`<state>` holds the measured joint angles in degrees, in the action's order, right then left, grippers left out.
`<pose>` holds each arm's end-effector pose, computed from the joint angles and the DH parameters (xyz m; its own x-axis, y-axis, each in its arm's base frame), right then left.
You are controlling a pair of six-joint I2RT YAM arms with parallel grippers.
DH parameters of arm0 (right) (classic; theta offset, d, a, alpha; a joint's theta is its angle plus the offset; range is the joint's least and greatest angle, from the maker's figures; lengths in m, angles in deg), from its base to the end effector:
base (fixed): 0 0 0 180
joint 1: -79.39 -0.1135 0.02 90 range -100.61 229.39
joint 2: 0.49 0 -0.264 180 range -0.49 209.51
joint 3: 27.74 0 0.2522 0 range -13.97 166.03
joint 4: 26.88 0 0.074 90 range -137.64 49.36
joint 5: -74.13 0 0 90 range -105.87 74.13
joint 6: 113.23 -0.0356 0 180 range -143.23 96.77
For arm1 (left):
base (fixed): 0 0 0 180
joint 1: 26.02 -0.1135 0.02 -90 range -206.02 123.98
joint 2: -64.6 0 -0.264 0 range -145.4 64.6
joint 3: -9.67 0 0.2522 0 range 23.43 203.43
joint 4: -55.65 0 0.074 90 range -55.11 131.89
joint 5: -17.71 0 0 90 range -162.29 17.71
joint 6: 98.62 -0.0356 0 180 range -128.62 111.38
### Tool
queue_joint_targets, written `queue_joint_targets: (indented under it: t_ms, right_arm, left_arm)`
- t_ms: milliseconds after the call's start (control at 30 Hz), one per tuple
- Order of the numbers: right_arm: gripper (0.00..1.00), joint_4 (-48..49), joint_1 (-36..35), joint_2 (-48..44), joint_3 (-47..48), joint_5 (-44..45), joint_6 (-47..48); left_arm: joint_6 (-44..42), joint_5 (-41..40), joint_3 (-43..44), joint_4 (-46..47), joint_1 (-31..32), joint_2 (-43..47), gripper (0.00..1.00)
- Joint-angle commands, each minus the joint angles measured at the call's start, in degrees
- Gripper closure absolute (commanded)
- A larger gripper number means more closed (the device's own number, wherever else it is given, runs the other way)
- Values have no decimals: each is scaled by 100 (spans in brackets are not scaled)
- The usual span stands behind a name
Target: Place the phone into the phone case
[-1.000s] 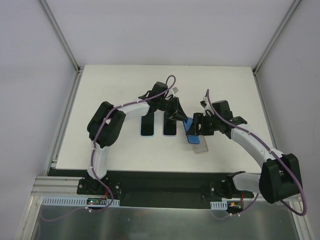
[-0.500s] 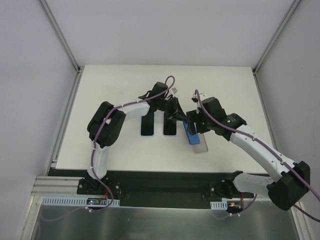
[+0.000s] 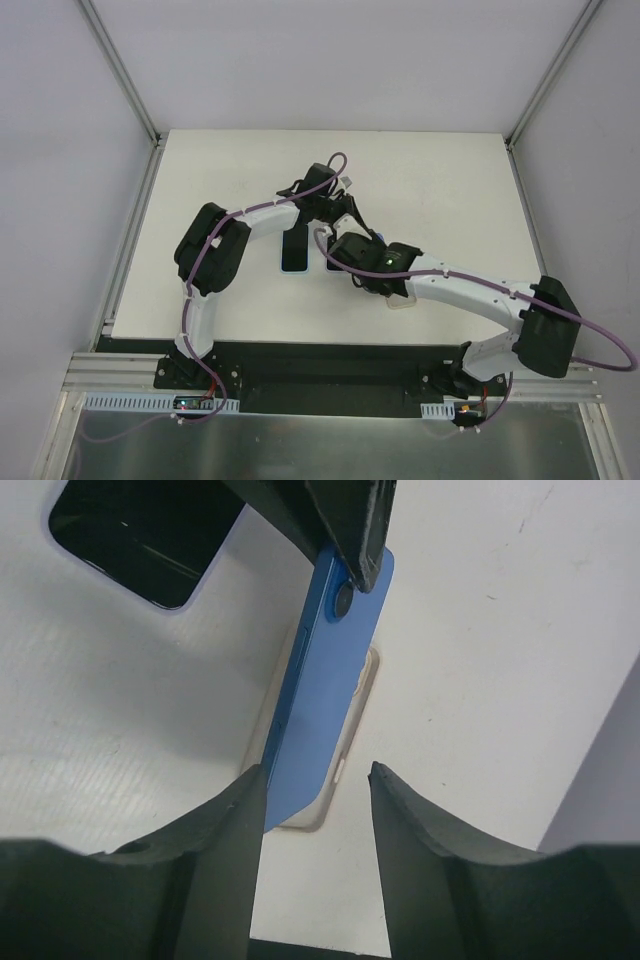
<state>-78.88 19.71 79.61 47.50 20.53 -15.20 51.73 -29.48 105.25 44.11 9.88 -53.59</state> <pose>0.1606 0.2328 0.2662 -0.3444 -0.8116 -0.4719 -0.5849 0.5787 -0.5684 0.3587 -0.2896 0.1930 -0.9947 -0.0670 -0.0779 0.0430 0.4169 -0.9079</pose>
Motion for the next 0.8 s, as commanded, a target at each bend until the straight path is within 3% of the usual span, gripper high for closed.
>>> queue_joint_targets:
  t_ms: [0, 267, 600, 700, 767]
  right_arm:
    - [53, -263, -280, 366, 357, 1061, 32]
    - [55, -219, -545, 1043, 462, 1106, -135]
    - [69, -351, -589, 1518, 357, 1888, -346]
    - [80, -544, -597, 1641, 435, 2151, -495]
    - [93, -579, -615, 1641, 427, 2327, -513]
  left_arm:
    - [283, 131, 159, 51, -83, 332, 100]
    - [363, 61, 45, 59, -101, 429, 100]
    - [442, 140, -78, 51, -145, 481, 100]
    - [450, 140, -87, 51, -153, 490, 100]
    - [459, 140, -87, 51, -153, 499, 100]
